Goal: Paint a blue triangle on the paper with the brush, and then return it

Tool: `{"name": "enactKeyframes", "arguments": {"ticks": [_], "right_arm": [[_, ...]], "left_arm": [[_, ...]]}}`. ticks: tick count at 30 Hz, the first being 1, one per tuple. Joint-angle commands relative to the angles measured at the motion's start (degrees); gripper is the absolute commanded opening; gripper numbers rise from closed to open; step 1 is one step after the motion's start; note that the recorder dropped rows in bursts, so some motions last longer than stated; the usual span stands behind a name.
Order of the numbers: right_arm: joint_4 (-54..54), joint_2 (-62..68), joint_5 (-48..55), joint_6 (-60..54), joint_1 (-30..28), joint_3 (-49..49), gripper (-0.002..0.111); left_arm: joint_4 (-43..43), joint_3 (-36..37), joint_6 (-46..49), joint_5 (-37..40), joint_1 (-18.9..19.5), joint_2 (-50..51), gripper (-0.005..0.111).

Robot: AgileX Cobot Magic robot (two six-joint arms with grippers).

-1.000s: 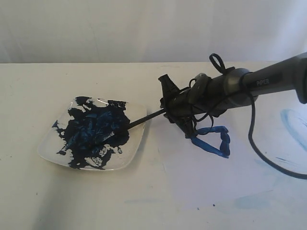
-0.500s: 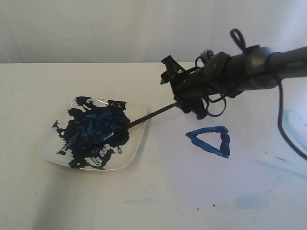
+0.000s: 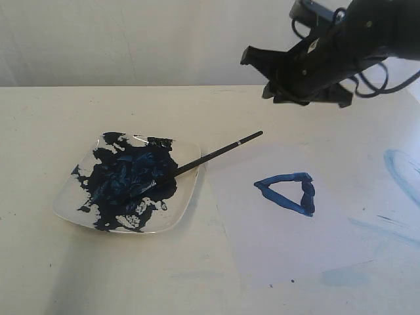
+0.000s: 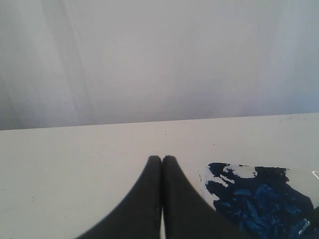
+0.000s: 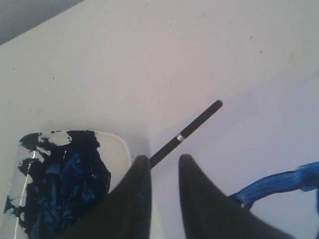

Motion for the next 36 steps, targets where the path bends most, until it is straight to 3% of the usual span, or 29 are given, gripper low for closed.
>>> {"name": "enactKeyframes", "arguments": {"ticks": [1, 8, 13, 16, 22, 24, 27, 30, 32, 36], "right_arm": [[-6.5, -10.4, -0.2, -1.5, -0.1, 3.1, 0.000], [-7.2, -31.5, 4.8, -17.3, -0.1, 9.3, 0.000], [-7.0, -41.9, 13.5, -17.9, -0.1, 9.7, 0.000], [-7.0, -46.9, 13.5, -17.9, -0.1, 9.7, 0.000], [-7.0, -54.0, 13.6, -17.9, -0.1, 9.7, 0.000], [-7.0, -55.2, 13.6, -17.9, -0.1, 9.7, 0.000], [-7.0, -57.6, 13.6, -17.9, -0.1, 9.7, 0.000], [-6.9, -59.4, 13.6, -17.9, -0.3, 9.7, 0.000], [-7.0, -61.6, 13.6, -17.9, -0.3, 9.7, 0.000], [-7.0, -63.7, 13.6, -17.9, -0.3, 9.7, 0.000]], "left_arm": [[0.7, 0.3, 0.7, -0.4, 0.3, -0.2, 0.000], [0.7, 0.3, 0.8, -0.3, 0.3, -0.2, 0.000], [0.7, 0.3, 1.1, -0.6, 0.3, -0.2, 0.000], [0.7, 0.3, 1.1, -2.6, 0.3, -0.2, 0.000], [0.7, 0.3, -8.5, -18.1, 0.3, -0.2, 0.000], [0.4, 0.3, -7.2, -22.9, 0.3, -0.2, 0.000], [0.7, 0.3, 1.1, -23.2, 0.3, -0.2, 0.000], [0.0, 0.3, -1.1, -24.2, 0.3, -0.2, 0.000], [-5.8, 0.3, -4.9, -26.6, 0.3, -0.2, 0.000], [-6.1, 0.3, -2.8, -27.4, 0.3, -0.2, 0.000]]}}
